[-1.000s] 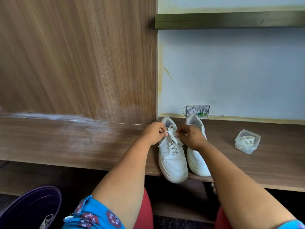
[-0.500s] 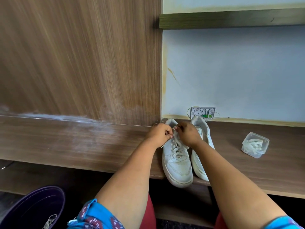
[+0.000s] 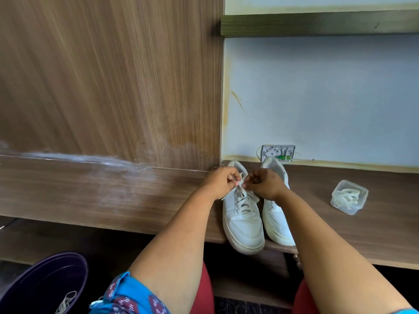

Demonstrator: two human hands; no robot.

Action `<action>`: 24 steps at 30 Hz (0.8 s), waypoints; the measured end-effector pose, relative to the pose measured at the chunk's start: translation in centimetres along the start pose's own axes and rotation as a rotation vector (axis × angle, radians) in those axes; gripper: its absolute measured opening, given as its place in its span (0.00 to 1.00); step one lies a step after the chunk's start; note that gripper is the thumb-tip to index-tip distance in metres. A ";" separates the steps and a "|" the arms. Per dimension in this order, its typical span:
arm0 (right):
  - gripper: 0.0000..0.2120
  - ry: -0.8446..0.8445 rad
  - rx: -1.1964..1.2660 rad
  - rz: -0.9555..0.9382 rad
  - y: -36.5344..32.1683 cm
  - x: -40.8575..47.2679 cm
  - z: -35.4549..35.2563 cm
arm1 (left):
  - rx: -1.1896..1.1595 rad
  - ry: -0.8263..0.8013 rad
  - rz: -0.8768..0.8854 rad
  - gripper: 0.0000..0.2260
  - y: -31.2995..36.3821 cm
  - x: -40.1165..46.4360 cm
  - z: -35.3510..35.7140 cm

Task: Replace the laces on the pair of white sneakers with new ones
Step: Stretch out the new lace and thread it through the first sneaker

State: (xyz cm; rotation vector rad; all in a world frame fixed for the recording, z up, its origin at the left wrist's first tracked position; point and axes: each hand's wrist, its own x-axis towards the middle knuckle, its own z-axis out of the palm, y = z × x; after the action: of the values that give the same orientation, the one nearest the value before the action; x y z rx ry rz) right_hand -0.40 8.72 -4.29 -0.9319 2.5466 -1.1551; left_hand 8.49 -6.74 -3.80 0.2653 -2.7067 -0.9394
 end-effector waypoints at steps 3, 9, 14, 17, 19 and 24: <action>0.11 0.065 0.007 -0.037 -0.3 -0.7 0.3 | 0.032 -0.009 -0.019 0.06 0.2 0.0 0.4; 0.15 -0.005 -0.227 -0.129 -1.4 -1.4 0.9 | -0.033 0.026 -0.061 0.05 0.4 -0.3 0.4; 0.06 -0.144 -0.280 -0.126 -1.5 -1.6 0.0 | -0.034 0.027 -0.084 0.07 0.2 -0.2 0.5; 0.10 -0.014 -0.120 -0.084 -1.1 -1.3 -0.4 | -0.051 0.019 -0.109 0.04 0.2 -0.1 0.4; 0.09 0.127 0.016 -0.035 -0.9 -1.1 -0.4 | -0.118 0.021 -0.142 0.03 0.3 -0.2 0.5; 0.05 0.143 -0.028 -0.028 -0.8 -0.5 0.7 | -0.112 0.081 -0.253 0.10 0.7 0.1 1.4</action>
State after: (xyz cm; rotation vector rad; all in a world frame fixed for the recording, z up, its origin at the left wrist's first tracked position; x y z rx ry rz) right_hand 0.60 8.20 -4.21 -0.9249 2.6767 -1.2387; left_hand 7.85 -5.39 -4.41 0.6205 -2.5758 -1.1184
